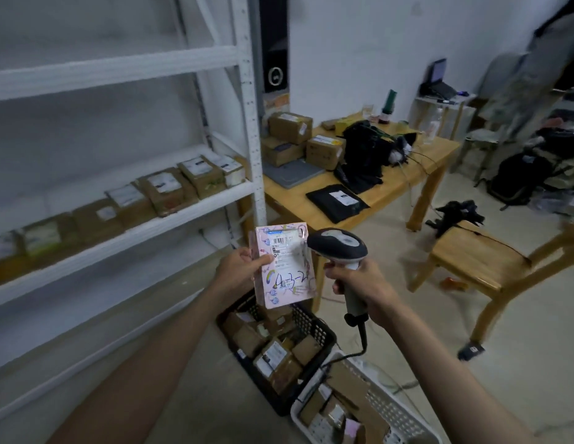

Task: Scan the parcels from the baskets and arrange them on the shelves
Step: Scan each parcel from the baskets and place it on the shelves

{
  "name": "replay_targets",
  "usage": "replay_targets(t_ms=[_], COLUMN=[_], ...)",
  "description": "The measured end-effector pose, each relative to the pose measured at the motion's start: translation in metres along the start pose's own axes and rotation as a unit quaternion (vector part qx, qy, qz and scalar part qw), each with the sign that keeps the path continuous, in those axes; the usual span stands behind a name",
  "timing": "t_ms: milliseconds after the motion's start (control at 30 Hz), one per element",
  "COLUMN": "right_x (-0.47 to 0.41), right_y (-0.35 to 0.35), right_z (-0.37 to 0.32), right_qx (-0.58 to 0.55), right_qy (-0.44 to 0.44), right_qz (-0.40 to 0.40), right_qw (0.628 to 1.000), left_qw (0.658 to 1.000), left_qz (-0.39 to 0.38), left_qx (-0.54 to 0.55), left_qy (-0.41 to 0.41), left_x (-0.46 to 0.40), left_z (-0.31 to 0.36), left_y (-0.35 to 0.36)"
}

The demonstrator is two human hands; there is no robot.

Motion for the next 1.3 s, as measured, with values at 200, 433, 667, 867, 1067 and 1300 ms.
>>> replay_targets(t_ms=[200,433,667,867,1067,1300], right_x=[-0.011,-0.006,0.016,0.046,0.077,0.108], right_y=[0.102,0.230,0.366,0.478,0.571,0.657], right_z=[-0.026,-0.088,-0.145,-0.175,-0.197,-0.221], right_qx=[0.035,0.031,-0.013,-0.028,-0.077,-0.097], right_qy=[-0.026,-0.106,-0.166,-0.174,-0.149,-0.146], right_qz=[-0.038,-0.100,-0.190,-0.294,-0.418,-0.550], right_qw=[0.998,0.989,0.968,0.940,0.893,0.816], left_qw=[0.997,0.988,0.973,0.948,0.926,0.847], left_qz=[0.068,0.129,0.199,0.285,0.354,0.505], left_qx=[0.029,0.070,0.119,0.140,0.128,0.168], left_qy=[-0.035,-0.038,-0.020,-0.009,-0.007,-0.006], left_x=[0.009,0.028,0.055,0.097,0.147,0.180], left_z=[-0.041,-0.056,-0.055,-0.066,-0.084,-0.106], left_y=[-0.110,-0.248,-0.376,-0.476,-0.559,-0.644])
Point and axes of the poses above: each hand's wrist, its own x-axis away from the middle knuckle, its own y-axis out of the palm, z = x × y, the point moved 9 cm from there along -x, towards the middle knuckle, and after that the axes turned 3 degrees about z, right-handed, at the moved point
